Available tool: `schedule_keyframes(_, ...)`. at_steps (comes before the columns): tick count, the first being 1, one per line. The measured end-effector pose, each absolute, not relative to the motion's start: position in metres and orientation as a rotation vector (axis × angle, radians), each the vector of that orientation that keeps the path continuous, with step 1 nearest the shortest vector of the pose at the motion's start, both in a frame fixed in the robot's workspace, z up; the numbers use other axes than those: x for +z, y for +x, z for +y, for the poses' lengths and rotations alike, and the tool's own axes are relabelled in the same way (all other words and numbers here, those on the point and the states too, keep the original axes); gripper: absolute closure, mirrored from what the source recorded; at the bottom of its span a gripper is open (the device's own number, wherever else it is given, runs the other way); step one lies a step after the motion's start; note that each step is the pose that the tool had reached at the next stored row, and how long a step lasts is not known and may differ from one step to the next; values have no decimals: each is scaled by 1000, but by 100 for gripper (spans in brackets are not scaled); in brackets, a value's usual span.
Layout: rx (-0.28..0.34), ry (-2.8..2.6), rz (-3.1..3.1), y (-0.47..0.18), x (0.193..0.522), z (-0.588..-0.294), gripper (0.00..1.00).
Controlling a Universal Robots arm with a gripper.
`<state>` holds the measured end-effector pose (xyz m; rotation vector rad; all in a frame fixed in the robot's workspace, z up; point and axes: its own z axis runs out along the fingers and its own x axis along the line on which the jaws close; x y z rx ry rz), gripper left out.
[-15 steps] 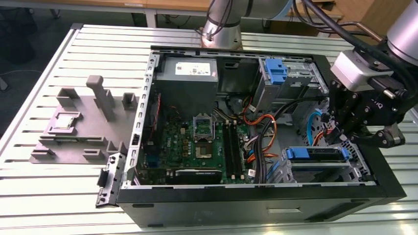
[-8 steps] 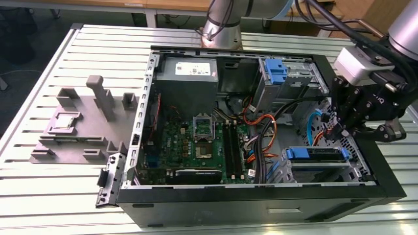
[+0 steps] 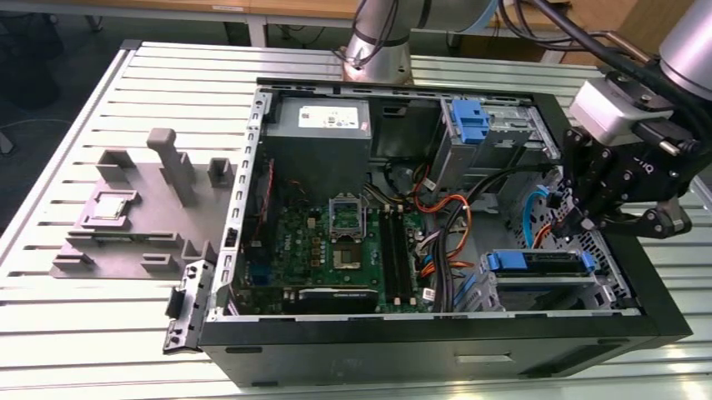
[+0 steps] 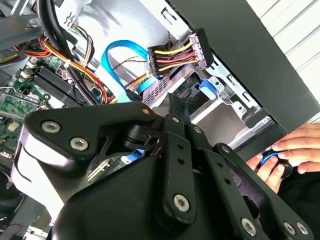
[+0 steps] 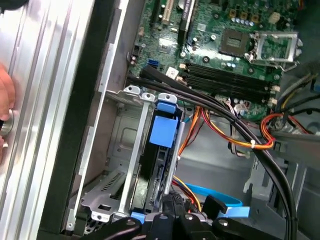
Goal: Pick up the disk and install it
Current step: 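Insert the first disk wire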
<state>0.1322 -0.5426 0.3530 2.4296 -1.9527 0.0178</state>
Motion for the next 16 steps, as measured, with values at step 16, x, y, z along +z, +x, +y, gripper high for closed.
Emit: schedule_keyframes(16,25,2511,-1854,133,358,-541,90)
